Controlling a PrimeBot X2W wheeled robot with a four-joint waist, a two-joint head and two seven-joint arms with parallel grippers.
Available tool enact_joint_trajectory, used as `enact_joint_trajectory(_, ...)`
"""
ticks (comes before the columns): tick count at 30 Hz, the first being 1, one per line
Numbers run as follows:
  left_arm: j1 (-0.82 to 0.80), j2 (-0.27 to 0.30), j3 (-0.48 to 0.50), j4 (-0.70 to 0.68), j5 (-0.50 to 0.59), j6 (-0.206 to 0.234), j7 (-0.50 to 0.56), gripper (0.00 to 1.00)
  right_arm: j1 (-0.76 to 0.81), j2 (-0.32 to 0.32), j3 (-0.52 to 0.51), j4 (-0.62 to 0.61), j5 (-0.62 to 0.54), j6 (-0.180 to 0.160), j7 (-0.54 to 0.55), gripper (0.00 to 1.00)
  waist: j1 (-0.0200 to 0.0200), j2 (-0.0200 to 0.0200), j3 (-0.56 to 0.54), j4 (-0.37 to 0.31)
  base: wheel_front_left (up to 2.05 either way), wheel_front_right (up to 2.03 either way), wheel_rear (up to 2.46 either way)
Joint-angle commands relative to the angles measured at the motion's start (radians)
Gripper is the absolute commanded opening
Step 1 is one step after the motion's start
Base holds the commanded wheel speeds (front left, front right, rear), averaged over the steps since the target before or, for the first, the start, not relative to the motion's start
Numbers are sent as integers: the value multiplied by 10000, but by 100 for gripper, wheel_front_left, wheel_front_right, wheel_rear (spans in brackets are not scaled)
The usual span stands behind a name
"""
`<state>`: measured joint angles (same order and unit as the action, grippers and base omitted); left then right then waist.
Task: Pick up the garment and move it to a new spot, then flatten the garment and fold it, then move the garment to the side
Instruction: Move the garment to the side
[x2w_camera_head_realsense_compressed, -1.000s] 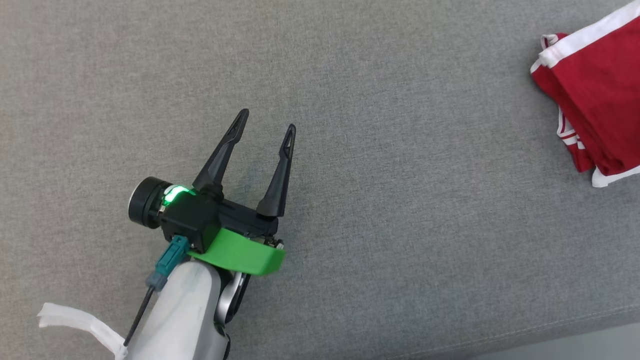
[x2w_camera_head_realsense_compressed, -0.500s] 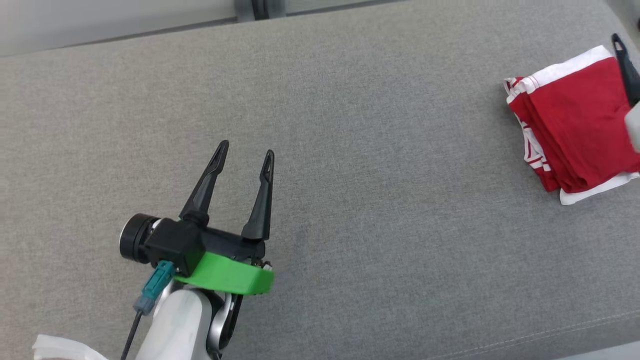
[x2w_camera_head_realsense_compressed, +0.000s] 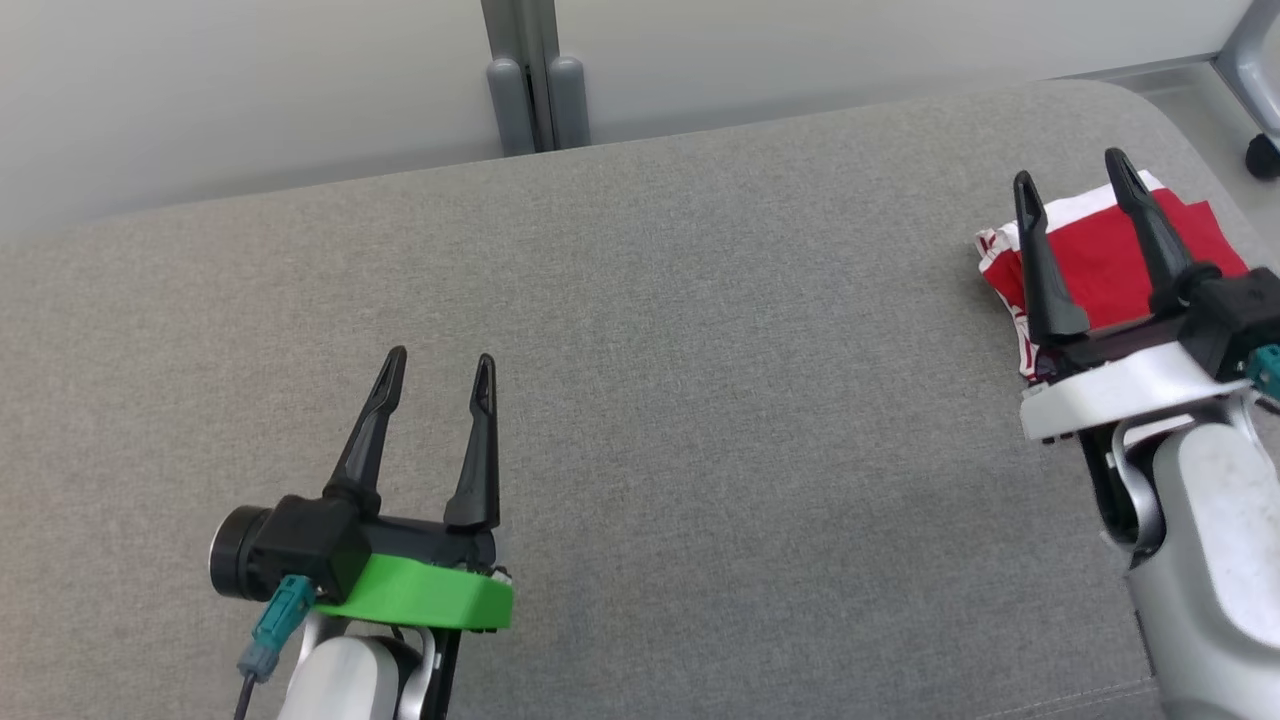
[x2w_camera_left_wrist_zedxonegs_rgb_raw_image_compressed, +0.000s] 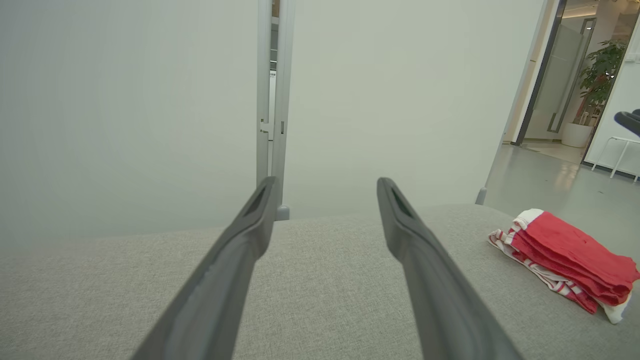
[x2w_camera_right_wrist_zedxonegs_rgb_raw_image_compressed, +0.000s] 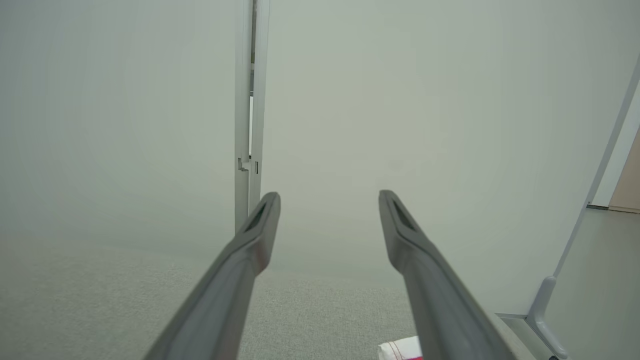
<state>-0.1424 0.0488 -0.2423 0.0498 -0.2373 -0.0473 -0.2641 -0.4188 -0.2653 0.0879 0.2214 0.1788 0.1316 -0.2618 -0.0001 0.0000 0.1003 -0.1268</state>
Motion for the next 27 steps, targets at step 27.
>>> enact_joint_trajectory(27,1331,39,-13,681,-123,963,5,100,4285,2143,-501,-2131,-121,-21,-28,100,1,0,-1077,798,0,0,0)
